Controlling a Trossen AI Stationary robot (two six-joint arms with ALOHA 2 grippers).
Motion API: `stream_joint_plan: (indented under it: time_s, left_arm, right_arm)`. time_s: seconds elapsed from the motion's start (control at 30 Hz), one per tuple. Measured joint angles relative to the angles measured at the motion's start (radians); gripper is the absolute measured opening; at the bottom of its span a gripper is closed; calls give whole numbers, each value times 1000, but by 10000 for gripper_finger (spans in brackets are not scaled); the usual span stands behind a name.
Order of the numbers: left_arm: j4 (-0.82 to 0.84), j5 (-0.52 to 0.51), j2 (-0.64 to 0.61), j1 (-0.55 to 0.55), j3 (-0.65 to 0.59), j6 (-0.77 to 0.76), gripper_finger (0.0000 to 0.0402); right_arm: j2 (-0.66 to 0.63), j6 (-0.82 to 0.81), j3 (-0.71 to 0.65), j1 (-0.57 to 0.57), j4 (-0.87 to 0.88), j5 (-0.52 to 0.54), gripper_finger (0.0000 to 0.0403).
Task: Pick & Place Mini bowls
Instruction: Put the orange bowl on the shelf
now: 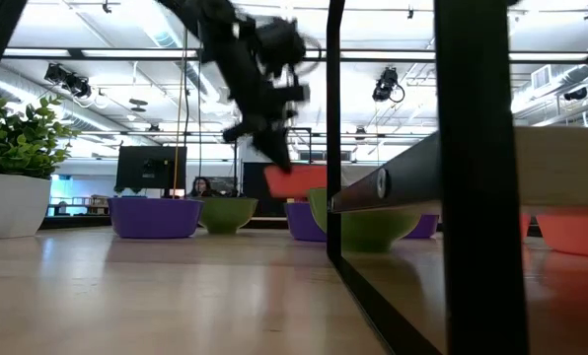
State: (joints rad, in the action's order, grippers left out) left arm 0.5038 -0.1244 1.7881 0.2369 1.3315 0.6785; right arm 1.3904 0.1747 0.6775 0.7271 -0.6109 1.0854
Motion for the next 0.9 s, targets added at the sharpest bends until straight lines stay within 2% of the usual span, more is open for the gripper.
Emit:
stream_joint_plan:
  time_s: [0.07,0.13,0.27,0.33,0.47,0.67,0.9]
  left_arm:
    - [22,30,-31,-34,29,-31,3]
    - [63,77,-54,-73,55,-67,3]
    - [114,197,-67,-155,115,-131,3]
    - [132,239,-67,-195,137,-145,3]
    - [126,264,-58,-263,150,-153,3]
    - [105,262,-58,-313,155,-172,4]
    - [93,260,-58,-321,154,-178,3]
  right_arm:
    - [-86,-62,20,-40,158,-80,94]
    - [-171,-166,55,-95,379,-212,94]
    - [-269,-293,163,-242,768,-534,100]
    - [-275,-269,217,-312,875,-678,109]
    - [-243,-180,311,-424,957,-945,134]
    - [-103,-70,390,-517,1043,-1107,160]
    - [31,-34,448,-544,1108,-1132,157]
